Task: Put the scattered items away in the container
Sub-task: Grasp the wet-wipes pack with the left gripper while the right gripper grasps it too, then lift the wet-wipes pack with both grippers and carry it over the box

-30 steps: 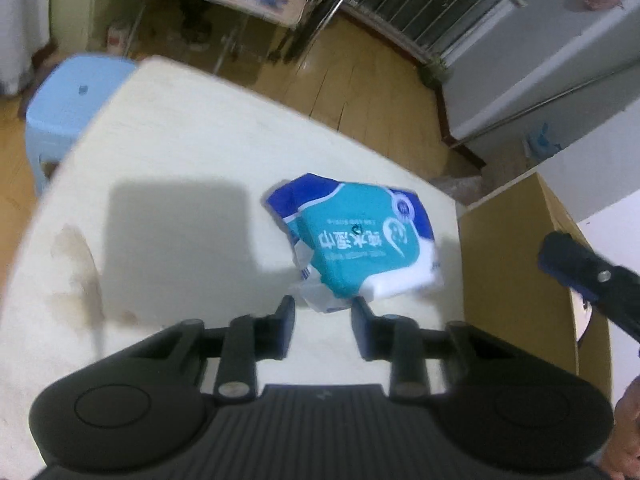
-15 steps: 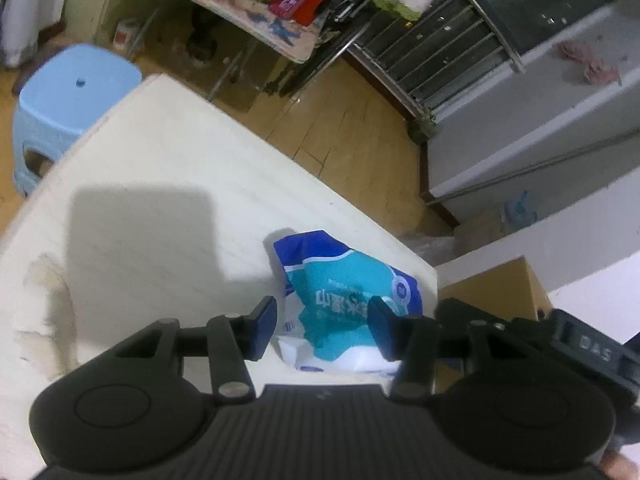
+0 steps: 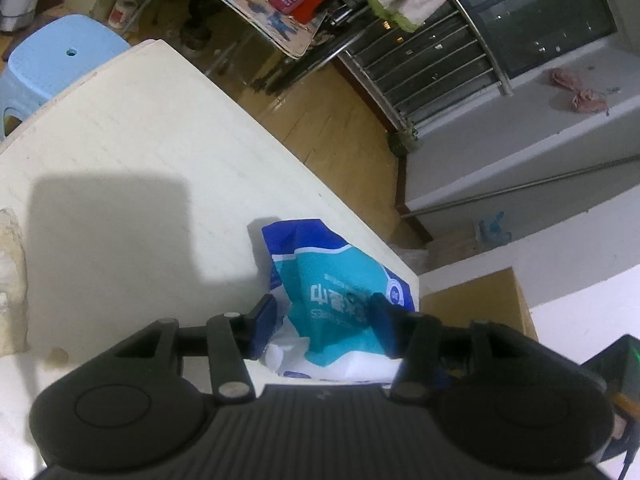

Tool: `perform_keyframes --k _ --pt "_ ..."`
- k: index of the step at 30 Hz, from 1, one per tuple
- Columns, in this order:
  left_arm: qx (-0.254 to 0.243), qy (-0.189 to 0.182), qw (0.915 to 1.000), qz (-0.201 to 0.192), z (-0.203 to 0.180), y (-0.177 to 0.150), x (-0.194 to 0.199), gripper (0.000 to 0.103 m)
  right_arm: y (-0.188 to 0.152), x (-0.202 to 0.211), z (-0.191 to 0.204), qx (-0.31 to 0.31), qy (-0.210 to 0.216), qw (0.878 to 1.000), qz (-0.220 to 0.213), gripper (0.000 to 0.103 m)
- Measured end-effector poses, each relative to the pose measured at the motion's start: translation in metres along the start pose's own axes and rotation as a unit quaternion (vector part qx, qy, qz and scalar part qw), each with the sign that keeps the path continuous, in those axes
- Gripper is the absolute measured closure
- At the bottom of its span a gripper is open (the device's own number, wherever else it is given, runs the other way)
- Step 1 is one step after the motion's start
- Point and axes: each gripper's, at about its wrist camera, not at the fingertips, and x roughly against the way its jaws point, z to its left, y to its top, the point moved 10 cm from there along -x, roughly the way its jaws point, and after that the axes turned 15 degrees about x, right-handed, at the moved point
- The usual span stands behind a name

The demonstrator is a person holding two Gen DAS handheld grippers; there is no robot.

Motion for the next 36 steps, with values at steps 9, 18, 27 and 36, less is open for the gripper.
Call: perform_keyframes --k 9,18,27,36 --pt "-0.017 0.006 0.9998 0.002 0.0 -0.018 0.02 0.058 -0.011 0.008 0.008 0.009 -0.001 1.0 0.012 0.052" --pt "-0.048 -0.025 0.9984 -0.015 -0.022 -0.029 0.048 0.058 -0.006 0.044 0.027 0.045 -0.003 0.999 -0.013 0.052" --pt "-0.107 -0.072 0.9896 -0.062 -0.081 -0.039 0.084 0.059 0.025 0.105 0.04 0.082 0.013 0.993 -0.086 0.052" --pt "-0.134 -0.111 0.9827 -0.066 -0.121 -0.062 0.091 0.059 0.038 0.16 0.035 0.12 -0.008 0.982 -0.145 0.052"
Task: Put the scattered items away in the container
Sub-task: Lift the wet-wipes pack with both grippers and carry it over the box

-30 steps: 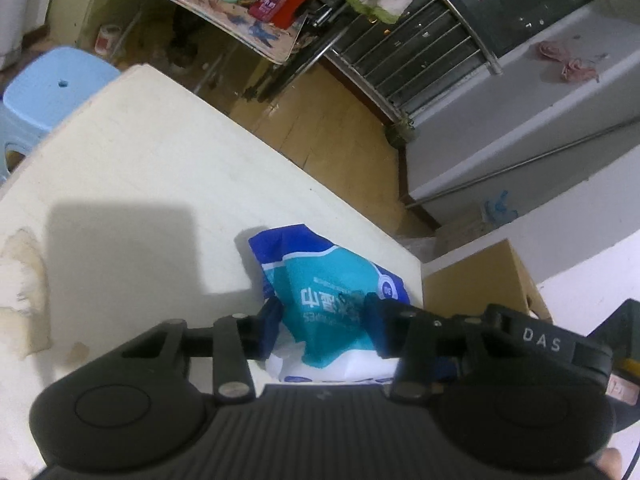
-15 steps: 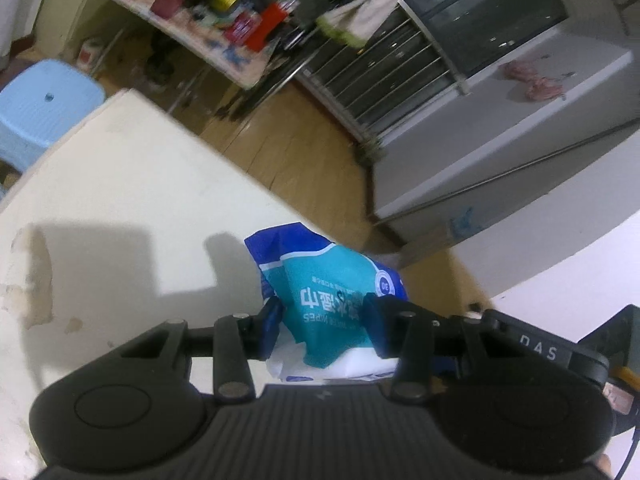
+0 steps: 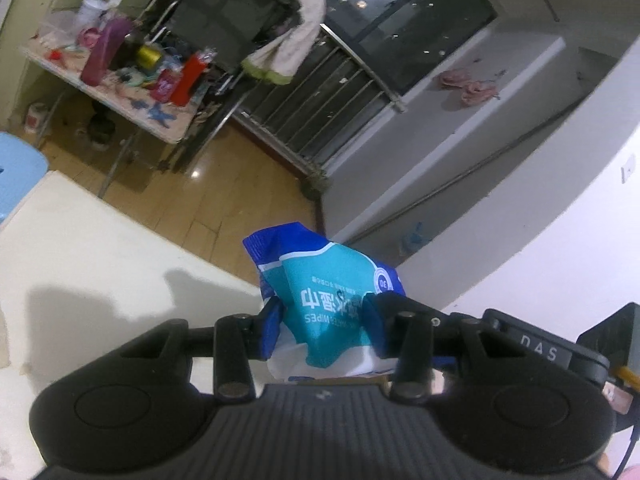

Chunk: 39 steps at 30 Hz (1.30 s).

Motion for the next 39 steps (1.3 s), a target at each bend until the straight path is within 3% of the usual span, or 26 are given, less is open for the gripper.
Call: perform_keyframes --k 15,27,34,39 --pt "-0.048 -0.038 0.998 0.013 -0.06 -0.037 -0.015 0.059 0.006 0.064 -0.041 -0.005 -0.016 0.998 -0.056 0.052" --pt "-0.088 -0.048 0.9926 0.068 -0.081 -0.098 -0.035 0.06 -0.039 0.108 -0.085 -0.04 -0.04 0.997 -0.06 0.052" --pt "-0.091 -0.033 0.99 0.103 -0.072 -0.125 -0.053 0.06 -0.065 0.106 -0.105 -0.059 -0.05 0.996 -0.041 0.052" --pt "-0.1 -0.025 0.9896 0.1 -0.074 -0.132 -0.059 0.061 -0.075 0.107 -0.112 -0.051 -0.064 0.995 -0.049 0.053"
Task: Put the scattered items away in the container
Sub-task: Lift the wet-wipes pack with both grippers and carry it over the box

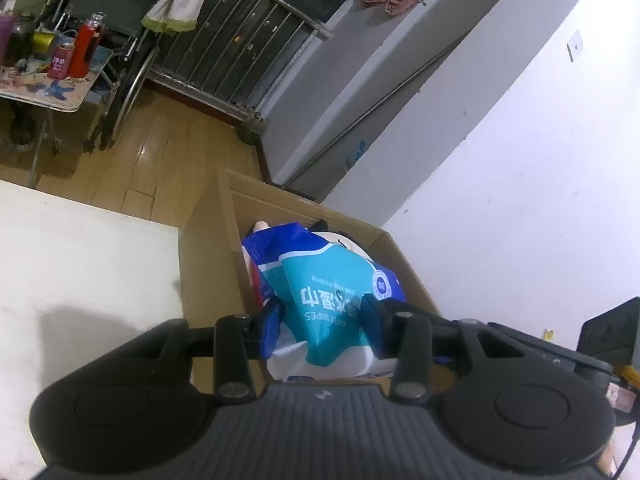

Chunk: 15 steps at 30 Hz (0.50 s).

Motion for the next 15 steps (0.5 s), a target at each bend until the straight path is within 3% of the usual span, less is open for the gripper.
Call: perform_keyframes --k 6,10,15 --pt "0.012 -0.005 0.9998 0.015 0.001 -0.006 -0.009 0.061 -0.003 0.003 -0.008 0.007 -0.011 1.0 0.001 0.052" --pt "0.011 0.012 0.9991 0.039 0.005 -0.016 -0.026 0.061 -0.016 0.0 -0.026 -0.014 -0.009 1.0 0.022 0.052" --pt "-0.003 0.028 0.9988 0.04 0.002 -0.017 -0.034 0.061 -0.023 -0.006 -0.041 -0.038 0.001 0.999 0.03 0.053"
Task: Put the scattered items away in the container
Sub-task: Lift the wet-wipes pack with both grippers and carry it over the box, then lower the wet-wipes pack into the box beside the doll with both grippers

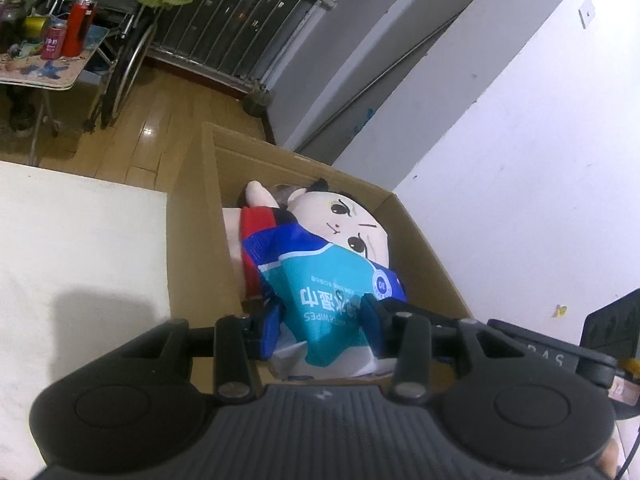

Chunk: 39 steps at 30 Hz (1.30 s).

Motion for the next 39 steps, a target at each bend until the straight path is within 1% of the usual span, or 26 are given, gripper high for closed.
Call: perform_keyframes --k 2,4,7,8,10,13,14,15,16,17,21,23,24,25,26,27,28,31,32,34,35,36,38,39 --pt "0.01 0.0 0.9999 0.007 -0.001 0.001 -0.005 0.061 0.002 -0.001 -0.001 0.015 -0.008 1.0 0.001 0.053" --pt "-0.012 0.022 0.9997 0.008 -0.005 -0.001 -0.007 0.062 0.002 -0.002 -0.001 0.024 -0.005 1.0 0.002 0.055" --pt "-0.022 0.053 0.9983 0.011 -0.006 -0.003 -0.011 0.063 0.001 -0.009 -0.01 0.002 0.014 1.0 0.009 0.056" --pt "-0.03 0.068 0.9971 0.016 -0.007 -0.004 -0.012 0.064 -0.001 -0.012 -0.013 -0.006 0.019 1.0 0.013 0.057" --pt "-0.039 0.082 0.9955 0.027 -0.01 -0.006 -0.013 0.063 -0.006 -0.015 -0.019 -0.026 0.027 0.999 0.024 0.061" --pt "-0.053 0.089 0.9936 0.045 -0.014 -0.009 -0.018 0.063 -0.016 -0.024 -0.021 0.002 -0.004 0.999 0.044 0.062" --pt "-0.059 0.091 0.9928 0.052 -0.014 -0.011 -0.019 0.065 -0.02 -0.026 -0.022 0.001 -0.004 0.999 0.048 0.065" --pt "-0.054 0.088 0.9925 0.066 -0.014 -0.015 -0.021 0.068 -0.021 -0.028 -0.021 -0.001 0.01 0.999 0.05 0.07" --pt "-0.055 0.09 0.9922 0.066 -0.015 -0.016 -0.021 0.068 -0.021 -0.028 -0.021 -0.009 0.016 0.999 0.051 0.07" --pt "-0.059 0.095 0.9913 0.069 -0.014 -0.016 -0.021 0.067 -0.018 -0.026 -0.022 -0.008 0.009 0.999 0.046 0.07" --pt "-0.078 0.115 0.9876 0.073 -0.014 -0.017 -0.021 0.069 -0.009 -0.026 -0.021 0.019 -0.008 0.999 0.05 0.07" --pt "-0.094 0.135 0.9843 0.064 -0.014 -0.016 -0.018 0.071 -0.006 -0.028 -0.021 0.027 -0.013 0.998 0.054 0.07" --pt "-0.093 0.139 0.984 0.06 -0.013 -0.015 -0.016 0.072 -0.006 -0.031 -0.022 0.03 -0.016 0.998 0.056 0.07" --pt "-0.089 0.137 0.9849 0.058 -0.012 -0.014 -0.014 0.072 -0.005 -0.033 -0.024 0.034 -0.02 0.998 0.058 0.07" --pt "-0.081 0.131 0.9865 0.058 -0.012 -0.014 -0.011 0.077 -0.005 -0.037 -0.025 0.036 -0.023 0.997 0.06 0.07" --pt "-0.07 0.126 0.9881 0.053 -0.011 -0.011 -0.007 0.086 -0.006 -0.041 -0.025 0.039 -0.02 0.997 0.062 0.07" --pt "-0.067 0.123 0.989 0.047 -0.012 -0.008 -0.004 0.087 -0.007 -0.044 -0.023 0.045 -0.014 0.997 0.068 0.07" --pt "-0.061 0.102 0.9928 0.005 -0.018 0.007 0.012 0.087 -0.011 -0.056 -0.011 0.058 0.006 0.994 0.092 0.07" --pt "-0.058 0.1 0.9933 -0.009 -0.019 0.012 0.017 0.086 -0.01 -0.058 -0.006 0.064 0.009 0.993 0.095 0.07" --pt "-0.066 0.101 0.9926 -0.02 -0.022 0.018 0.021 0.085 -0.007 -0.06 0.004 0.088 0.012 0.992 0.094 0.07" --pt "-0.068 0.102 0.9922 -0.024 -0.023 0.019 0.022 0.085 -0.004 -0.061 0.01 0.107 0.006 0.99 0.093 0.07" --pt "-0.068 0.102 0.9922 -0.025 -0.023 0.02 0.021 0.085 0.001 -0.063 0.015 0.136 -0.009 0.987 0.086 0.07" --pt "-0.065 0.095 0.9932 -0.017 -0.024 0.018 0.019 0.084 0.01 -0.072 0.022 0.202 -0.052 0.975 0.074 0.07" --pt "-0.063 0.094 0.9935 -0.013 -0.023 0.018 0.018 0.084 0.011 -0.078 0.025 0.206 -0.048 0.974 0.08 0.071"
